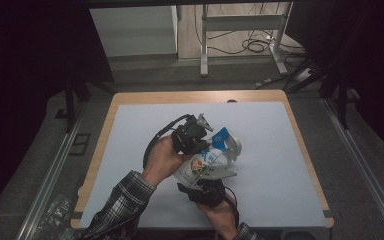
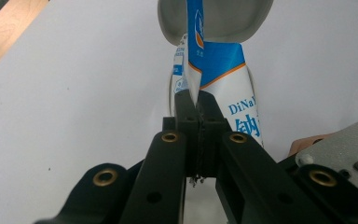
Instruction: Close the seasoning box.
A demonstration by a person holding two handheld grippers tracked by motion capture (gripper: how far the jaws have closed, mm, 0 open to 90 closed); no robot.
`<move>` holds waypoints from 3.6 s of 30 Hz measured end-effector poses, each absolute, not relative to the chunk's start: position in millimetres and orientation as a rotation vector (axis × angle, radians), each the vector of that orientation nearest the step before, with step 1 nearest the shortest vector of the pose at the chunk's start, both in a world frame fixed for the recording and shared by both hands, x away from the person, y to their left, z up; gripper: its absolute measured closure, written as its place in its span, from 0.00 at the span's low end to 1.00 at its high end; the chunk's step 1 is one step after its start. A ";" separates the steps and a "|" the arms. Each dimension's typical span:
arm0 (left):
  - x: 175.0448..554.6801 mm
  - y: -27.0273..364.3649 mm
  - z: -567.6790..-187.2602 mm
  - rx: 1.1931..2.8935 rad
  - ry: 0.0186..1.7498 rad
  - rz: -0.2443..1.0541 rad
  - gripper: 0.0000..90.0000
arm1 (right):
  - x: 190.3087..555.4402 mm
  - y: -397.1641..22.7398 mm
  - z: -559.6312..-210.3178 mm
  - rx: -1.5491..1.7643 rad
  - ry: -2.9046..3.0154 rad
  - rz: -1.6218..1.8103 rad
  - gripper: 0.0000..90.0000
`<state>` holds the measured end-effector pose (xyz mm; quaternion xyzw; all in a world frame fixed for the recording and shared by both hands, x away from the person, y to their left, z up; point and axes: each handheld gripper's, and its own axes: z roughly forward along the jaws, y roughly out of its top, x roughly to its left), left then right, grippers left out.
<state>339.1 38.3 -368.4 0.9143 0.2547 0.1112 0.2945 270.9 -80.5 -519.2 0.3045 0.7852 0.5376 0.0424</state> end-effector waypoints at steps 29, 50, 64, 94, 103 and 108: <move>339.8 38.6 -368.9 2.440 0.690 0.296 1.00 | 270.7 -78.8 -516.6 0.923 2.450 1.671 0.82; 340.0 34.3 -370.5 2.459 0.701 0.316 1.00 | 267.9 -77.1 -510.7 0.889 2.444 1.711 0.81; 340.3 33.8 -372.1 2.480 0.698 0.322 1.00 | 265.4 -76.2 -508.0 0.869 2.436 1.741 0.80; 340.3 30.8 -374.6 2.503 0.695 0.332 1.00 | 263.4 -77.1 -502.0 0.841 2.408 1.793 0.81; 340.2 29.5 -374.7 2.513 0.694 0.338 1.00 | 262.7 -78.0 -500.6 0.841 2.399 1.805 0.81; 339.9 29.0 -374.5 2.516 0.695 0.341 1.00 | 263.1 -78.3 -500.1 0.833 2.390 1.810 0.81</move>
